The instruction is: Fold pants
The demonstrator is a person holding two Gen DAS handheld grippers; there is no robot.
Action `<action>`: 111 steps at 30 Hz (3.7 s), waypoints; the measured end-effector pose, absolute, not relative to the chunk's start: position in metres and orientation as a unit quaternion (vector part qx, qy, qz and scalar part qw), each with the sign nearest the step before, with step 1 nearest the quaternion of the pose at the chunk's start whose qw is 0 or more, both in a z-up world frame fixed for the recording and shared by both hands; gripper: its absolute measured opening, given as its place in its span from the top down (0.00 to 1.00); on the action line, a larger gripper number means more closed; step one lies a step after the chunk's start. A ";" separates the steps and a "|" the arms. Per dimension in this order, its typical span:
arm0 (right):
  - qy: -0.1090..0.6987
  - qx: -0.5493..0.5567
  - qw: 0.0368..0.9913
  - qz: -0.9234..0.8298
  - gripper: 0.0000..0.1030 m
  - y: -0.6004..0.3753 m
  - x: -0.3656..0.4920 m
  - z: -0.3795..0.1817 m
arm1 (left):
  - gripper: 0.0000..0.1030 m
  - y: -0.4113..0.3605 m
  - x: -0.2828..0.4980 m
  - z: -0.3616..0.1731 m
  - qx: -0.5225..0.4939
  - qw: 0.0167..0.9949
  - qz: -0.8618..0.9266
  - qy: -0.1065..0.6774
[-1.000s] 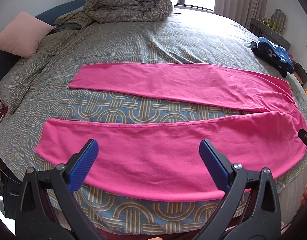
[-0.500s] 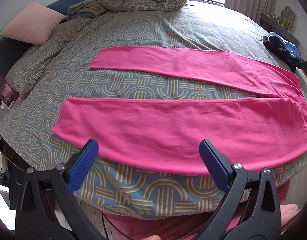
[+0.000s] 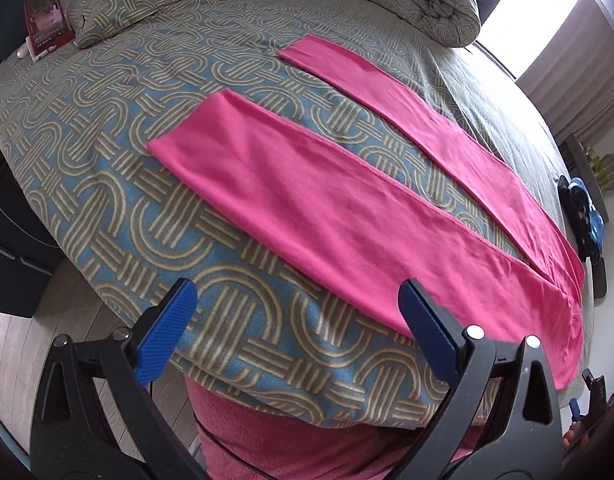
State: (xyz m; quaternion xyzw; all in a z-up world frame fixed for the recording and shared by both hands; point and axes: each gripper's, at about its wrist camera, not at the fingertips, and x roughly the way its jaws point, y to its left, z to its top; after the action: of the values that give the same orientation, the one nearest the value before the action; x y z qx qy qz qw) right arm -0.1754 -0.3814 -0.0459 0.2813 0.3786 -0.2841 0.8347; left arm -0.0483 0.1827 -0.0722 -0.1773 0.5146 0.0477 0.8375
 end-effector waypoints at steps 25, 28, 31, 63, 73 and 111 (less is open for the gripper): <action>0.403 0.360 0.800 -0.262 0.20 -0.396 -0.179 -0.076 | 0.51 0.206 -0.014 -0.103 -0.294 0.792 -0.003 0.535; 0.402 0.391 0.791 -0.245 0.20 -0.400 -0.181 -0.083 | 0.65 0.208 -0.009 -0.105 -0.295 0.792 0.005 0.535; 0.398 0.414 0.782 -0.244 0.20 -0.405 -0.185 -0.087 | 0.72 0.211 -0.007 -0.107 -0.297 0.791 0.010 0.535; 0.373 0.450 0.781 -0.222 0.95 -0.418 -0.162 -0.102 | 0.92 0.217 0.001 -0.108 -0.297 0.784 0.031 0.544; 0.383 0.455 0.774 -0.219 0.85 -0.418 -0.158 -0.105 | 0.55 0.223 0.001 -0.113 -0.347 0.759 0.040 0.549; 0.275 0.420 0.853 -0.144 0.96 -0.427 -0.050 -0.009 | 0.96 0.203 0.114 -0.026 -0.306 0.819 0.011 0.485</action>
State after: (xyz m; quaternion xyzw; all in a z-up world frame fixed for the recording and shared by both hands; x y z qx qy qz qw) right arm -0.0498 -0.4267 -0.0094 0.4197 0.2749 -0.1435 0.8531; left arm 0.1138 0.2031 -0.0263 -0.3063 0.4849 0.0110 0.8191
